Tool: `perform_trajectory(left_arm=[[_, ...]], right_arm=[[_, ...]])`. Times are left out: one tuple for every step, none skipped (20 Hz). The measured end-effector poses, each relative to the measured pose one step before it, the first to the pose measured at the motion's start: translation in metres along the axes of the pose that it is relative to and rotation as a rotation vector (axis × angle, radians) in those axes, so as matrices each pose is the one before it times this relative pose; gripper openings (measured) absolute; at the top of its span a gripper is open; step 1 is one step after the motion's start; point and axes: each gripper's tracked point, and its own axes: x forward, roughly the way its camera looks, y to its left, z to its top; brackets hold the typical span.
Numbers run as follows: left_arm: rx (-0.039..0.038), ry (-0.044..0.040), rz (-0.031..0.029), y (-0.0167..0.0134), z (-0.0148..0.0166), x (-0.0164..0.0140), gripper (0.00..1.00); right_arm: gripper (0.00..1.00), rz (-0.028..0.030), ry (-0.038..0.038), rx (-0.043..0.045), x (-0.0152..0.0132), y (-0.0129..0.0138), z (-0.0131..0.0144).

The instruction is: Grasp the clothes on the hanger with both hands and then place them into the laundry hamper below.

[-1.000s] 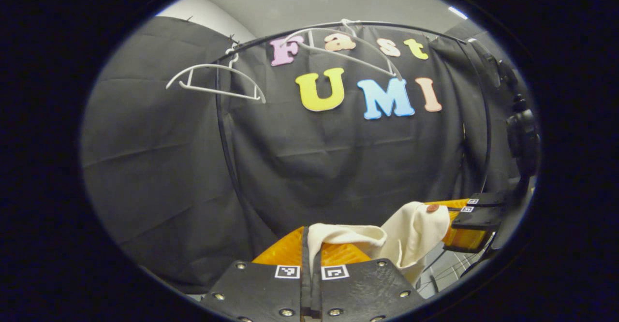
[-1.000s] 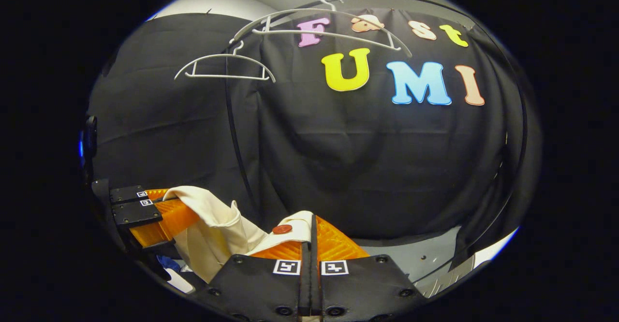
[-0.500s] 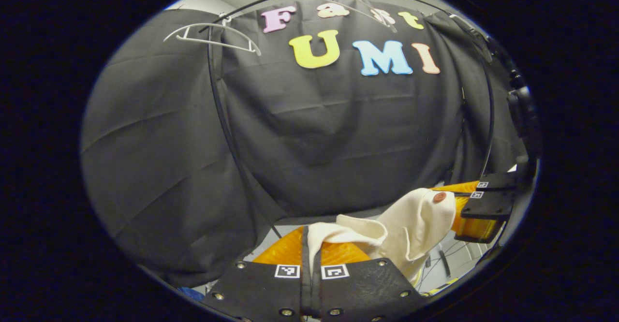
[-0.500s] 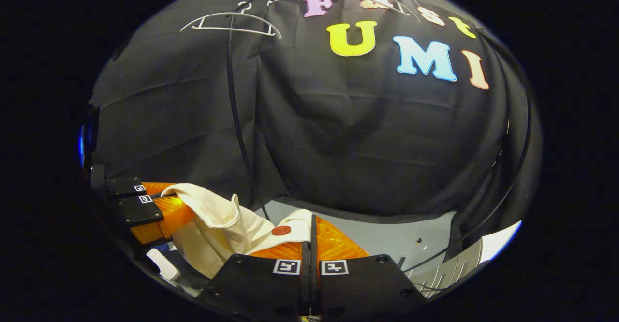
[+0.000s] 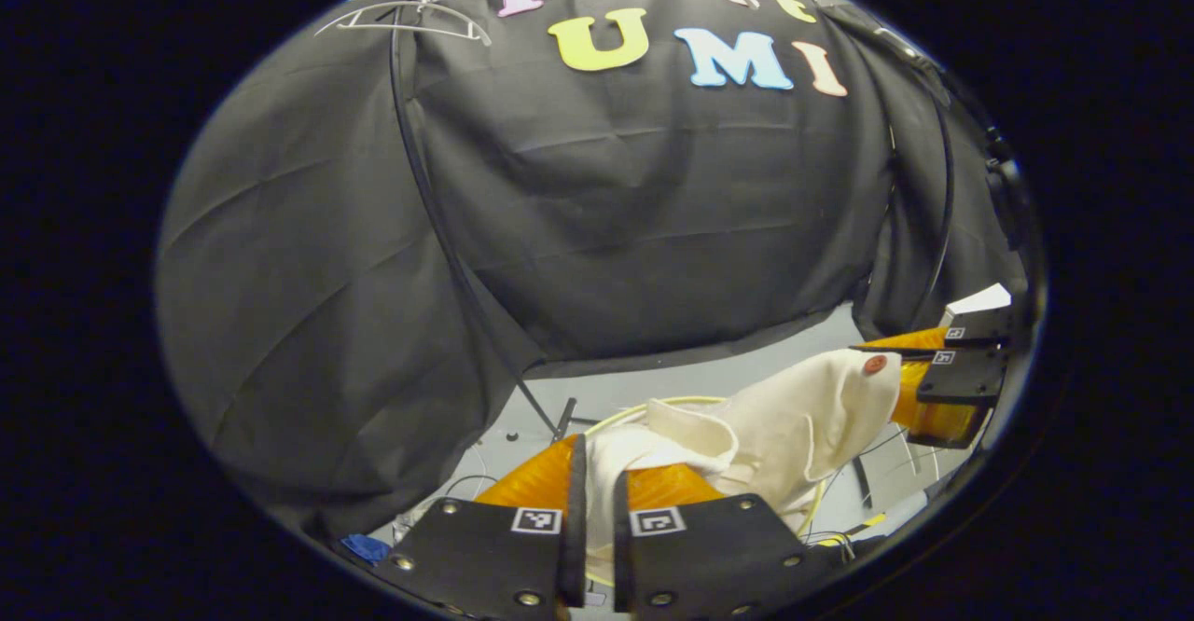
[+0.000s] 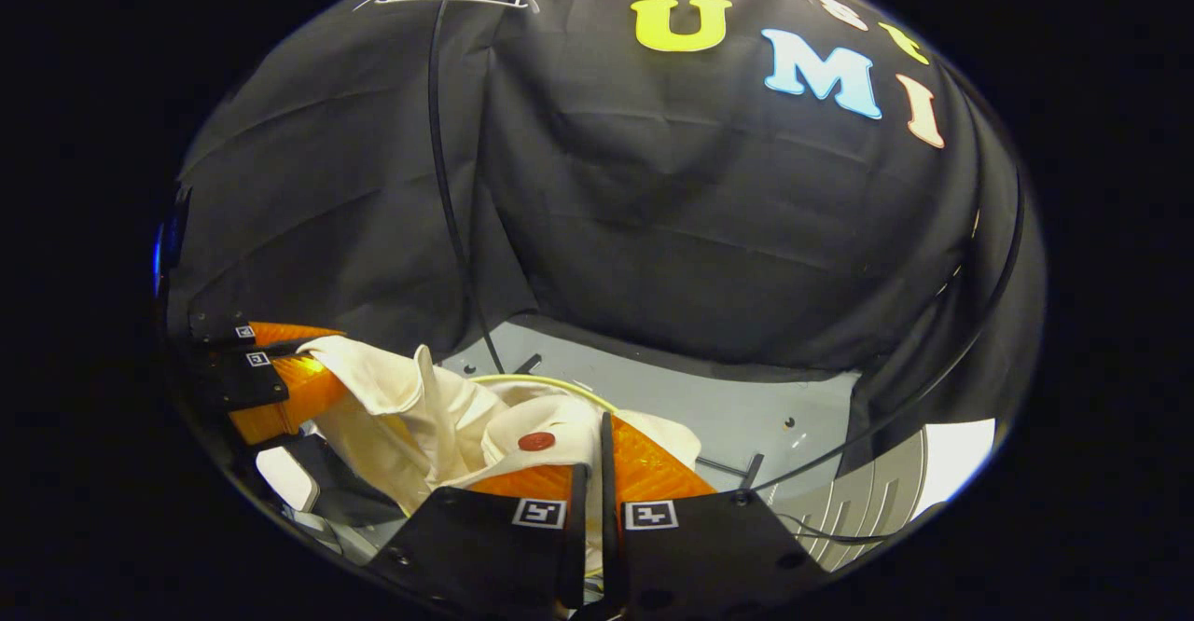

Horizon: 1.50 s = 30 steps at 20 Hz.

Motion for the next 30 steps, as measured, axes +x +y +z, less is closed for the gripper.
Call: perform_trajectory(left_arm=[[-0.00689,0.01205,0.00521,0.00173,-0.00736,-0.00338,0.27],[-0.00200,0.01021,0.00895,0.00171,-0.00423,-0.00476,0.44],[0.00333,0.00829,0.01317,0.00345,-0.00172,-0.00449,0.60],[-0.00030,0.00950,0.00884,0.00199,-0.00312,-0.00397,0.77],[-0.00232,0.00916,0.00190,0.00030,-0.00216,-0.00272,0.93],[0.00111,0.01413,0.00391,-0.00063,-0.00198,-0.00330,0.96],[0.00453,0.00916,0.00514,0.00073,-0.00214,-0.00378,0.95],[0.00465,0.02492,0.00824,0.00238,-0.00466,-0.00366,0.95],[-0.00188,0.01678,0.00265,0.00171,-0.00224,-0.00475,0.95],[-0.00764,0.01387,-0.00163,0.00076,-0.00247,-0.00655,0.95],[-0.00356,0.01650,-0.00941,-0.00016,-0.00064,-0.00604,0.96],[-0.00107,-0.01042,-0.00181,0.00287,0.00426,-0.00888,0.96],[0.00227,-0.01650,-0.00877,0.00182,0.00946,-0.00813,0.96],[0.00617,-0.00903,-0.00263,0.00179,0.00721,-0.00900,0.96],[0.00440,-0.01077,-0.00440,0.00209,0.00822,-0.00815,0.95],[-0.00031,-0.02309,-0.00458,0.00152,0.01119,-0.00908,0.96],[-0.00018,-0.02948,-0.00507,0.00150,0.01372,-0.00714,0.95],[0.00190,-0.03055,-0.00383,-0.00002,0.01307,-0.00845,0.95],[0.00265,-0.03223,-0.00664,0.00001,0.01499,-0.00689,0.95],[0.00285,-0.03679,-0.00576,-0.00019,0.01622,-0.00722,0.95],[0.00335,-0.03962,-0.00714,-0.00027,0.01790,-0.00471,0.95],[0.00342,-0.03922,-0.00573,-0.00145,0.01626,-0.00561,0.95],[0.00048,-0.03864,-0.00319,0.00103,0.01918,-0.00358,0.96],[-0.00334,-0.03420,-0.00160,0.00048,0.01681,-0.00420,0.95],[-0.00706,-0.03331,-0.00137,0.00159,0.01627,-0.00375,0.96],[-0.00891,-0.03647,0.00231,0.00138,0.01623,-0.00467,0.96],[-0.00729,-0.04114,0.00193,0.00224,0.02037,-0.00243,0.96],[-0.00251,-0.04176,0.00643,0.00425,0.01758,-0.00449,0.96],[0.00064,-0.03761,0.00173,0.00207,0.01875,-0.00295,0.96],[0.00053,-0.03791,-0.00242,0.00191,0.01578,-0.00611,0.96]], right_arm=[[0.22,0.00021,0.00723,0.00052,-0.00425,-0.00102,-0.00152],[0.36,0.01041,0.00958,0.00249,-0.00333,0.00155,-0.00380],[0.45,0.00307,0.00415,-0.00161,-0.00338,-0.00201,-0.00047],[0.53,0.00399,0.00199,-0.00202,-0.00321,-0.00051,0.00045],[0.71,0.00156,0.00411,-0.00326,-0.00423,-0.00221,0.00060],[0.89,0.00600,0.00437,-0.00120,-0.00443,-0.00133,-0.00097],[0.98,0.00215,0.00377,-0.00160,-0.00587,-0.00080,0.00199],[0.98,0.00251,-0.00644,0.00085,-0.00381,-0.00159,0.00318],[0.99,0.00134,-0.01012,0.00147,-0.00548,-0.00136,0.00466],[0.99,0.00132,-0.00736,0.00069,-0.00556,0.00027,0.00364],[0.99,0.00317,-0.00918,0.00010,-0.00658,-0.00066,0.00615],[0.99,-0.00198,-0.01214,-0.00022,-0.00458,-0.00053,0.00588],[0.99,-0.00130,-0.01419,-0.00013,-0.00662,-0.00194,0.00787],[0.99,-0.00430,-0.01522,0.00110,-0.00634,-0.00195,0.00616],[0.99,-0.00373,-0.01780,0.00502,-0.00546,-0.00261,0.00871],[0.99,-0.00609,-0.02215,0.00603,-0.00626,-0.00256,0.00874],[0.99,-0.00894,-0.02559,0.00688,-0.00678,-0.00466,0.01120],[0.99,-0.01126,-0.02675,0.00771,-0.00596,-0.00445,0.01073],[0.99,-0.01190,-0.02769,0.00971,-0.00729,-0.00604,0.01239],[0.98,-0.01195,-0.02665,0.00964,-0.00710,-0.00527,0.00965],[0.98,-0.01468,-0.02692,0.00916,-0.00487,-0.00457,0.01034],[0.99,-0.01175,-0.02660,0.00581,-0.00605,-0.00537,0.01122],[0.98,-0.01902,-0.03136,0.00637,-0.00856,-0.00714,0.01504],[0.98,-0.01452,-0.02771,0.00504,-0.00631,-0.00483,0.01170],[0.97,-0.01842,-0.03427,0.00642,-0.00800,-0.00695,0.01605],[0.98,-0.01472,-0.03050,0.00628,-0.00889,-0.00632,0.00885],[0.98,-0.01624,-0.03268,0.00425,-0.00615,-0.00648,0.01480],[0.97,-0.02012,-0.03048,0.00074,-0.00691,-0.00639,0.01320],[0.97,-0.01522,-0.02738,-0.00006,-0.00634,-0.00583,0.01390],[0.97,-0.01594,-0.03165,0.00261,-0.00862,-0.00557,0.01382]])
